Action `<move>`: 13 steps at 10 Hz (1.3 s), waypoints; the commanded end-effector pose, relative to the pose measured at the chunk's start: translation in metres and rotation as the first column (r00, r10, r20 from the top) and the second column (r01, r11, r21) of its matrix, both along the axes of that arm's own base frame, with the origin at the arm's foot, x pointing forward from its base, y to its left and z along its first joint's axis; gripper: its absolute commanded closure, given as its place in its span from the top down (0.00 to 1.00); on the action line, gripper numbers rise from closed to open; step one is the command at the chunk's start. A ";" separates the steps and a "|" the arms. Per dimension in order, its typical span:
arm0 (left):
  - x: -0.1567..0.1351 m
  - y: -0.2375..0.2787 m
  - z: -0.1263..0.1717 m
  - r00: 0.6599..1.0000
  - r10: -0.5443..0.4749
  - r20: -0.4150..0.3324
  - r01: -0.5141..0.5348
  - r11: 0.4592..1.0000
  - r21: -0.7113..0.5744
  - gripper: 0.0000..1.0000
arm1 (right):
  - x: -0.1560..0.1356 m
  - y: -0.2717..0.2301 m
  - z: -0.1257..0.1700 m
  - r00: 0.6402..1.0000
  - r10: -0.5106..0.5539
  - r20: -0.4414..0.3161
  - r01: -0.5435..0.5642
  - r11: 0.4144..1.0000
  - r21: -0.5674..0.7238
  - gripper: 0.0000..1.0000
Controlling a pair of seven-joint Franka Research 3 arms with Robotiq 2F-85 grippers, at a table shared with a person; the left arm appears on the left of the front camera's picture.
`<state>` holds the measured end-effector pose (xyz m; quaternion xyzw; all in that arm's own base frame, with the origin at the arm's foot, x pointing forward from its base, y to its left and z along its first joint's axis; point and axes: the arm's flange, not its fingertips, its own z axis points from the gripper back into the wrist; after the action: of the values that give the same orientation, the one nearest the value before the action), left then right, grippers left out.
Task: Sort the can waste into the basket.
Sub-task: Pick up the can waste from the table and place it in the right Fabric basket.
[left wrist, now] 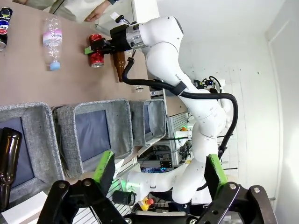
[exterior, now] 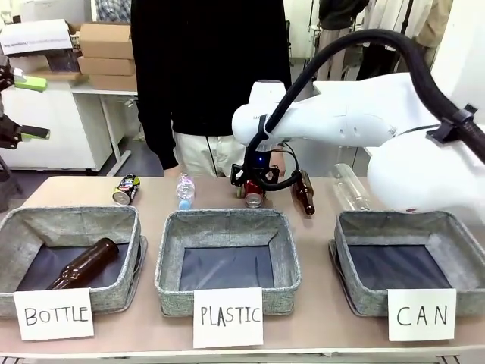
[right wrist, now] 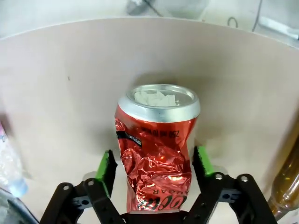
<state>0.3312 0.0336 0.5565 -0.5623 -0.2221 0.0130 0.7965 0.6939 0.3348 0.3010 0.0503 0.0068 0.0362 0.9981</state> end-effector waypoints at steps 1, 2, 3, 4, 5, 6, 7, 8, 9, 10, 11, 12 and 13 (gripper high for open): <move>0.001 -0.001 0.000 1.000 -0.008 0.028 0.009 1.000 -0.014 1.00 | 0.006 0.003 0.005 1.000 -0.007 -0.028 0.007 1.000 0.006 0.28; 0.001 -0.001 0.000 1.000 -0.008 0.028 0.009 1.000 -0.014 1.00 | 0.006 0.005 0.005 1.000 -0.006 -0.025 0.006 1.000 -0.012 0.00; 0.001 -0.001 0.000 1.000 -0.008 0.028 0.009 1.000 -0.014 1.00 | 0.007 0.004 0.006 1.000 -0.004 -0.030 0.004 1.000 -0.007 0.00; 0.001 -0.001 0.000 1.000 -0.008 0.028 0.009 1.000 -0.014 1.00 | 0.007 0.002 0.008 1.000 -0.009 -0.026 0.008 1.000 -0.009 0.00; 0.001 -0.001 0.000 1.000 -0.008 0.028 0.009 1.000 -0.014 1.00 | 0.007 0.000 0.009 0.999 -0.017 -0.028 0.017 1.000 -0.013 0.04; 0.001 -0.001 0.000 1.000 -0.008 0.028 0.009 1.000 -0.014 1.00 | 0.007 -0.002 0.011 0.999 -0.017 -0.029 0.016 1.000 -0.023 0.00; 0.001 -0.001 0.000 1.000 -0.008 0.028 0.009 1.000 -0.014 1.00 | 0.007 -0.003 0.014 1.000 -0.013 -0.027 0.013 1.000 -0.024 0.00; 0.001 -0.001 0.000 1.000 -0.008 0.028 0.009 1.000 -0.014 1.00 | 0.004 -0.007 0.023 1.000 0.014 -0.026 -0.014 1.000 -0.002 0.00; 0.001 -0.001 0.000 1.000 -0.008 0.028 0.009 1.000 -0.014 1.00 | -0.016 -0.021 0.055 0.996 0.085 -0.002 -0.085 0.996 0.031 0.00; 0.001 -0.001 0.000 1.000 -0.008 0.028 0.009 1.000 -0.014 1.00 | -0.053 -0.055 0.105 0.990 0.138 0.023 -0.138 0.990 0.024 0.00; 0.001 -0.001 0.000 1.000 -0.008 0.028 0.009 1.000 -0.014 1.00 | -0.108 -0.104 0.155 0.980 0.195 -0.031 -0.194 0.981 0.022 0.00; 0.001 -0.001 0.000 1.000 -0.008 0.028 0.009 1.000 -0.014 1.00 | -0.153 -0.144 0.177 0.960 0.261 -0.104 -0.261 0.965 0.021 0.00; 0.001 -0.001 0.000 1.000 -0.008 0.028 0.009 1.000 -0.014 1.00 | -0.189 -0.183 0.183 0.947 0.265 -0.183 -0.268 0.963 0.011 0.00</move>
<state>0.3313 0.0334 0.5569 -0.5630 -0.2227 0.0130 0.7958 0.5909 0.2191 0.4796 0.0465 0.0605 0.1471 0.9862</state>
